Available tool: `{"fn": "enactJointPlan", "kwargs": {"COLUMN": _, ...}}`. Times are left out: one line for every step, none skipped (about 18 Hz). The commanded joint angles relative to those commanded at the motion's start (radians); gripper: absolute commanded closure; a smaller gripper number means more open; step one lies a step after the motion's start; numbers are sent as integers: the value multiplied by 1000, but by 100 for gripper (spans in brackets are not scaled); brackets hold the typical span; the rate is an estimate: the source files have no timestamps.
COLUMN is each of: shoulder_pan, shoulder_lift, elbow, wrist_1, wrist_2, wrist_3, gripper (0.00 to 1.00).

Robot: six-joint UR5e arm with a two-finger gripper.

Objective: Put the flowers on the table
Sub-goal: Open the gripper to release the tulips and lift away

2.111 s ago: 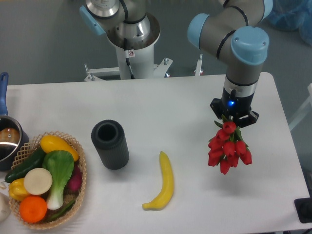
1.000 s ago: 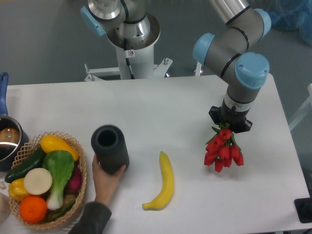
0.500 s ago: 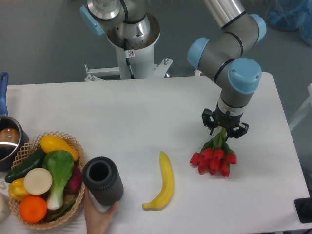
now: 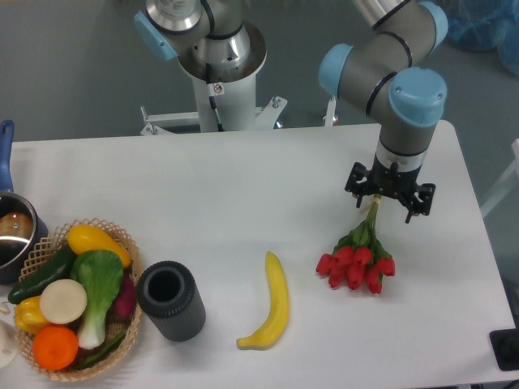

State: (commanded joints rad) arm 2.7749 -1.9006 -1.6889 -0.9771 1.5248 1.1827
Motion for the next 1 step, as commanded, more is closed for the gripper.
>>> {"fn": "enactJointPlan", "kwargs": {"shoulder_pan": -1, "shoulder_lift": 0, "elbow": 0, "wrist_1": 0, "wrist_2": 2, "wrist_3": 9, "gripper": 0}}
